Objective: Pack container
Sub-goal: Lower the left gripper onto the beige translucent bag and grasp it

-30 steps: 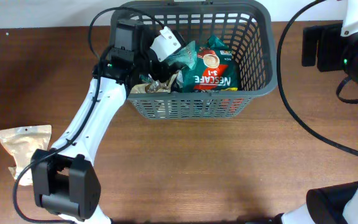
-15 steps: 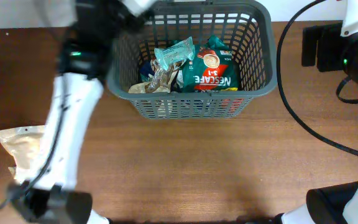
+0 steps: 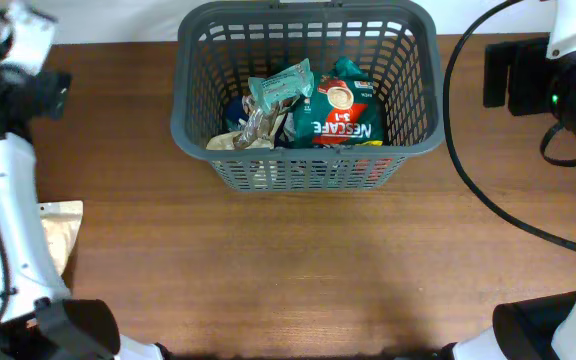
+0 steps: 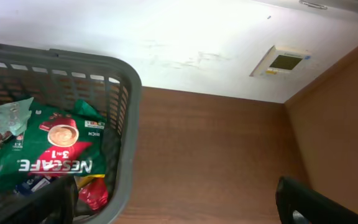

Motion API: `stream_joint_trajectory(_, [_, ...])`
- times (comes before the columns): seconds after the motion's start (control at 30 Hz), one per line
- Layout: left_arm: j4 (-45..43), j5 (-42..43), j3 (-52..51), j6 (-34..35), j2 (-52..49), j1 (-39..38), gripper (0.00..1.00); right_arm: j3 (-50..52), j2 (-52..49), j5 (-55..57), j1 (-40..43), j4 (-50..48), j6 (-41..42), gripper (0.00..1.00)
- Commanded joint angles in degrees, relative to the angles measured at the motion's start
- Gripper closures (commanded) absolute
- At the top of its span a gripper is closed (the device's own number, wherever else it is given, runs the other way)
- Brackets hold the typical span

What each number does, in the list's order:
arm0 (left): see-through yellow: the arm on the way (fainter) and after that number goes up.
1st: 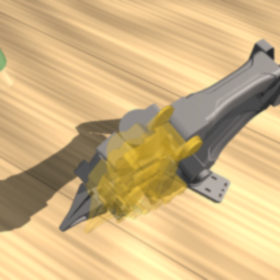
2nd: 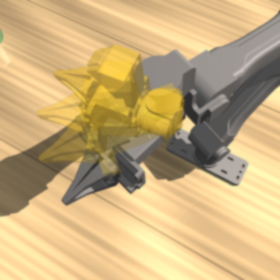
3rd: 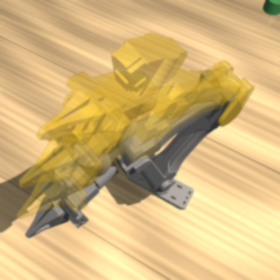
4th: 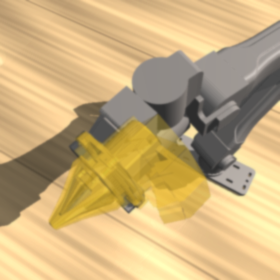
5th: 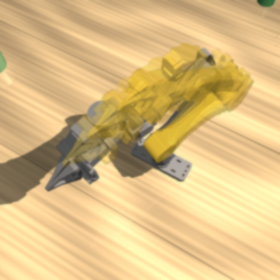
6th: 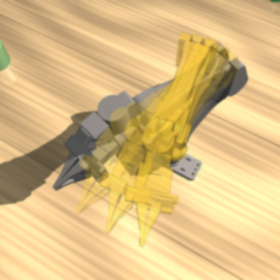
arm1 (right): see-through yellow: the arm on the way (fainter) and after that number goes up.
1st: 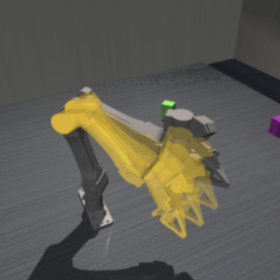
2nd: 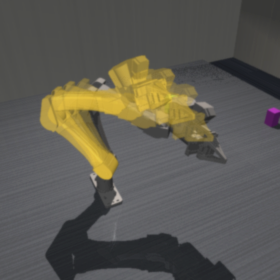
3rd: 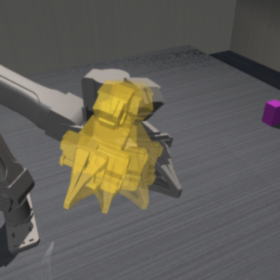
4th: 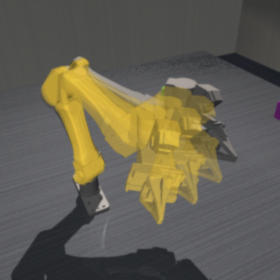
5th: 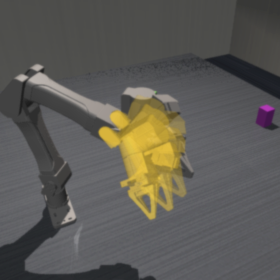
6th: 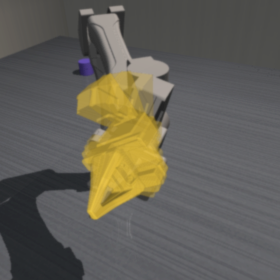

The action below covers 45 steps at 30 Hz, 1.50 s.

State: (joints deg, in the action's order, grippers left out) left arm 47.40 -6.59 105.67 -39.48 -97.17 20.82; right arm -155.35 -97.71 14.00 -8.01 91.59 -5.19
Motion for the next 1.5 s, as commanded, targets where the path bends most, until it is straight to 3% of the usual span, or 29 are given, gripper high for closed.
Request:
stream_joint_trajectory(0.0, [0.26,5.53,-4.09,1.03,0.33,6.60,0.03,0.20,-0.15,-0.48,0.22,-0.37,-0.22,0.01])
stream_joint_trajectory(0.23, [-1.53,9.44,-21.18,3.17,5.51,15.10,0.02,0.20,-0.15,-0.24,0.26,-0.37,-0.37,0.01])
stream_joint_trajectory(0.5, [-13.51,8.63,-48.04,3.48,26.80,16.11,0.01,0.20,-0.15,0.15,0.28,-0.35,-0.57,0.01])
stream_joint_trajectory(0.67, [-20.20,2.27,-64.06,3.48,41.35,16.11,0.00,0.20,-0.15,0.13,0.26,-0.35,-0.57,0.01])
stream_joint_trajectory(0.8, [-24.28,-1.25,-72.63,3.63,47.95,16.11,0.09,0.20,-0.15,0.13,0.28,-0.35,-0.57,0.01])
stream_joint_trajectory(0.93, [-26.36,-0.92,-75.76,8.13,47.15,16.11,0.11,0.20,-0.15,0.13,0.28,-0.28,-0.57,0.01])
stream_joint_trajectory(1.1, [-28.17,1.42,-75.56,11.67,37.90,16.92,0.06,0.20,-0.15,0.13,0.28,0.02,-0.55,0.01])
stream_joint_trajectory(1.27, [-29.51,1.44,-74.31,11.82,28.81,18.93,0.02,0.22,-0.15,0.13,0.26,1.20,-0.55,0.01])
stream_joint_trajectory(1.47, [-31.36,2.32,-74.01,11.76,24.72,24.11,0.00,0.22,-0.15,0.15,0.28,1.66,-0.55,0.01])
